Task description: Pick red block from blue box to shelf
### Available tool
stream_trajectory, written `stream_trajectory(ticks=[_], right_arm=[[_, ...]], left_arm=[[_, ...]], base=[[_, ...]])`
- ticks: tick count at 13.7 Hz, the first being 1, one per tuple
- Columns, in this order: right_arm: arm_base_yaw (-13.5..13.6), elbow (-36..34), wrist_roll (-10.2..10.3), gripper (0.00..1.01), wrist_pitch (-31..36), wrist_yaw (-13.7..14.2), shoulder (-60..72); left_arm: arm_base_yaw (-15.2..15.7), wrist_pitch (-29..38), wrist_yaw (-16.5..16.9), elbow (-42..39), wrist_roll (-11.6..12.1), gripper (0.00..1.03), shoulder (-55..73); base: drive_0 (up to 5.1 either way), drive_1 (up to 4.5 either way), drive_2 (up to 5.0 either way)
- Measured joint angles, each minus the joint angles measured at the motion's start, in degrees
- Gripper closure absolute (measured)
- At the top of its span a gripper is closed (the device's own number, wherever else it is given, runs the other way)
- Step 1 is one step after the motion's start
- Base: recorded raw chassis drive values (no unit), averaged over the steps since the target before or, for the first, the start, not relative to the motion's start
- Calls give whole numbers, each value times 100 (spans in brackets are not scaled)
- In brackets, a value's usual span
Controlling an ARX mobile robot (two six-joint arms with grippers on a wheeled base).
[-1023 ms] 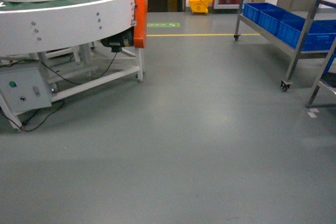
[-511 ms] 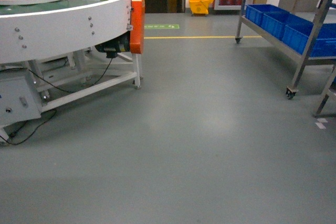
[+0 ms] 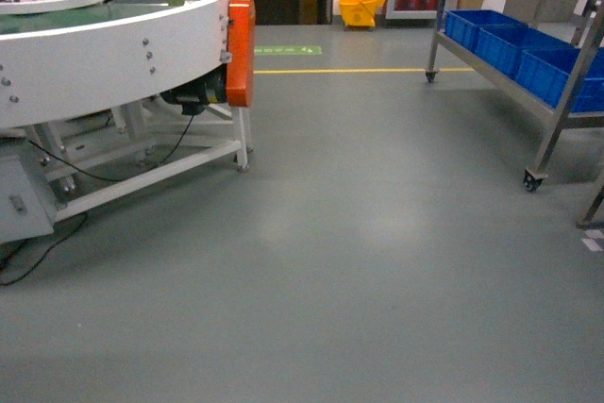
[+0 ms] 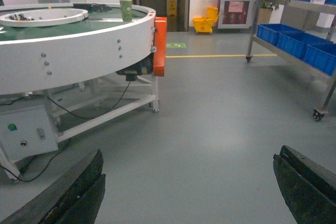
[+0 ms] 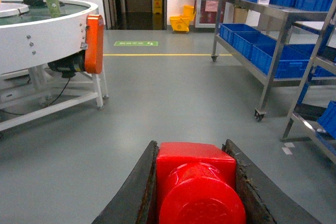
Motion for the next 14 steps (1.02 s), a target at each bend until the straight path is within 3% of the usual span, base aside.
stream_trajectory(ticks=[14], right_arm=[[0,0,0,73,13,-2,0]], left_arm=[[0,4,-2,0,-2,5,0]], base=[[3,430,-424]])
